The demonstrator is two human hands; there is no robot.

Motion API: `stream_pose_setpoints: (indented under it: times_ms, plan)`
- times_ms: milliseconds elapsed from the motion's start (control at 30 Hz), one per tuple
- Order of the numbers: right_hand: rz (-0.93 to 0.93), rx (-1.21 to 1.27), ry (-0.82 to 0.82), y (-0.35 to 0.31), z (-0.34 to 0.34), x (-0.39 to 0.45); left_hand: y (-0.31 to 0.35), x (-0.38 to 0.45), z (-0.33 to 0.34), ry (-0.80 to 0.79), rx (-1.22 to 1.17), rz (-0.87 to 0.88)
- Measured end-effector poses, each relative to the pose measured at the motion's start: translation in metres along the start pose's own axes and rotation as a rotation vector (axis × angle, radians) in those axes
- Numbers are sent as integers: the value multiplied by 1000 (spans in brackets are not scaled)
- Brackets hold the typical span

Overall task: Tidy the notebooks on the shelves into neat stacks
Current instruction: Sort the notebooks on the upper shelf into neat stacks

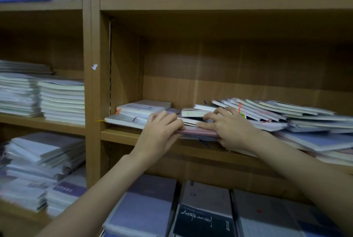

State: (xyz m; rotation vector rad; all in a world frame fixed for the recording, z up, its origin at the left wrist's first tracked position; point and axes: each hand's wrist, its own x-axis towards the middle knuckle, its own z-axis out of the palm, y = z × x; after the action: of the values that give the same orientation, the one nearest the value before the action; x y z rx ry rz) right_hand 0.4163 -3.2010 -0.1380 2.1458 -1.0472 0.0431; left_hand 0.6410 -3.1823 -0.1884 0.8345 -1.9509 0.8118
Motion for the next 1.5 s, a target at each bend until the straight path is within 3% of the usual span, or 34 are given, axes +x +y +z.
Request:
stream_pose_setpoints:
  times_ms: [100,267,367,467,533,633,733,833,867,933,1067,1300,1367,1500]
  plan:
    - [73,152,11,-2,3,-8,0,-7,1,-18,-139,-200]
    - [252,468,372,-2,13,-17,-13,-22,4,-162,-359,-641]
    - [428,547,418,12,-14,-5,-15,-24,5,-149,-376,-693]
    - [447,610,500,14,-60,3,-13,-22,0,-54,-471,-712]
    - [411,570,478,1,-86,2,0,-17,-18,34,-789,-808]
    - [283,391,292,-41,-97,-8,28,-20,-54,76,-1484,-903]
    - [95,316,125,-94,-80,-25,52,-41,-77,57,-1770,-938]
    - [-51,589,-165,-118,-63,-42,67,-68,-71,295,-1646,-1162]
    - [-73,714,-210,-117,-60,-48,69,-77,-69,360,-1614,-1227]
    - [-46,848,-154,-106,-53,-62,70,-89,-67,400,-1639,-1270]
    - [157,832,-93,-84,-21,-99,69,-115,-82,313,-1697,-1258]
    - [251,1045,-79,-128,6,-97,46,-167,-117,89,-1542,-1293]
    - [265,1199,-196,-146,16,-94,48,-170,-109,2,-1524,-1339]
    - [337,1636,-705,-171,53,-122,60,-171,-71,-155,-1419,-1505]
